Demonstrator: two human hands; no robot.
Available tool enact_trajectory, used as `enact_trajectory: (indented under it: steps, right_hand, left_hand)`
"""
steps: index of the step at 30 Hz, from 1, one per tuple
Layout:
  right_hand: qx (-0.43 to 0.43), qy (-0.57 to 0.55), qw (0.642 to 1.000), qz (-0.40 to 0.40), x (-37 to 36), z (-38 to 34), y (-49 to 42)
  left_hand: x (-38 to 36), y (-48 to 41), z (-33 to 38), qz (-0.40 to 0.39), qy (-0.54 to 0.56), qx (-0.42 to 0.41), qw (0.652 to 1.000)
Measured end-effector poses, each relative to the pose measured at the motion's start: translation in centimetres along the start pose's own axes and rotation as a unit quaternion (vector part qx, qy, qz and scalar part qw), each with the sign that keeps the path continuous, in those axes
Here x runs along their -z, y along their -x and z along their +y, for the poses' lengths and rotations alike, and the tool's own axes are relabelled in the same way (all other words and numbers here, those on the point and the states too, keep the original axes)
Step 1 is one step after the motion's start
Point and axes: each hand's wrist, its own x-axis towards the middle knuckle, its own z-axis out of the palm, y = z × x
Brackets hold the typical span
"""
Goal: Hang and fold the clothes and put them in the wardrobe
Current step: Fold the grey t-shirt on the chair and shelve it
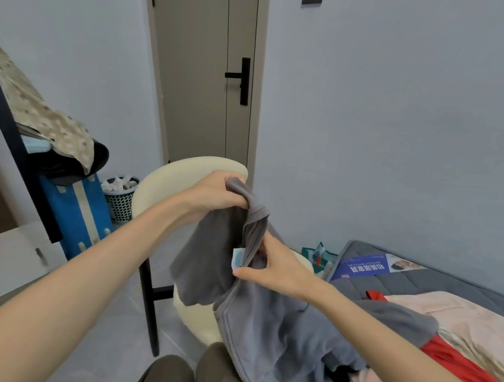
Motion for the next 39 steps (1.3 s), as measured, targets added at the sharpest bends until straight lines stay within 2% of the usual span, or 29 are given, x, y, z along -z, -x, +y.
enact_trajectory:
  steps: [2,4,8,11,14,15,19,21,24,25,27,29,32,36,39]
  right_hand:
    - [-0.009,0.031,0.996,0.088,-0.6,-0.1,-0.9]
    - [-0.013,0.072,0.987,0.14,-0.7,0.0,-1.7]
    - [0.001,0.142,0.975,0.173,0.6,0.5,-2.5]
    - [-0.014,0.094,0.979,0.183,3.4,0.9,-3.0]
    - [-0.048,-0.045,0.984,0.167,5.8,1.0,-3.1]
    - [-0.057,-0.061,0.986,0.146,6.1,1.2,-3.1]
    - [-0.093,-0.048,0.994,0.043,4.4,2.0,-1.8]
    - [-0.061,-0.045,0.995,0.062,2.8,2.2,-1.2]
    - [0.06,0.054,0.988,0.131,1.0,2.2,-0.3]
    - [0.108,0.126,0.976,0.138,0.7,2.1,0.0]
    - [0.164,0.319,0.926,0.12,0.4,2.3,0.3]
    - [0.135,0.415,0.895,0.092,-0.1,2.7,0.7]
    - [0.054,0.415,0.905,0.073,0.1,3.8,1.1]
    - [0.005,0.445,0.889,0.104,1.9,4.6,1.8]
    - [-0.042,0.408,0.9,0.148,2.5,5.1,2.0]
  left_hand:
    - [0.2,0.1,0.2,0.02,0.002,0.001,1.0]
    - [0.6,0.1,0.4,0.057,0.032,0.003,0.998]
    - [2.6,0.5,-0.2,0.109,0.017,0.004,0.994]
    - [4.1,1.2,-1.3,0.09,-0.07,-0.012,0.993]
    - [4.4,1.5,-2.0,0.056,-0.076,0.003,0.996]
    - [4.2,1.6,-1.9,0.053,-0.06,0.008,0.997]
    - [2.9,1.4,-1.8,0.105,0.04,-0.019,0.993]
    - [2.3,1.0,-1.8,0.132,0.063,-0.021,0.989]
    - [1.6,0.5,-1.9,0.166,0.092,-0.021,0.982]
    - [1.4,0.4,-1.7,0.173,0.107,-0.025,0.979]
    - [1.3,0.1,-1.8,0.185,0.123,-0.034,0.975]
    - [1.3,0.1,-1.8,0.196,0.126,-0.037,0.972]
    - [1.7,0.0,-2.2,0.208,0.112,-0.029,0.971]
    - [2.3,-0.6,-3.4,0.27,0.091,0.028,0.958]
    - [2.5,-0.9,-3.8,0.294,0.071,0.049,0.952]
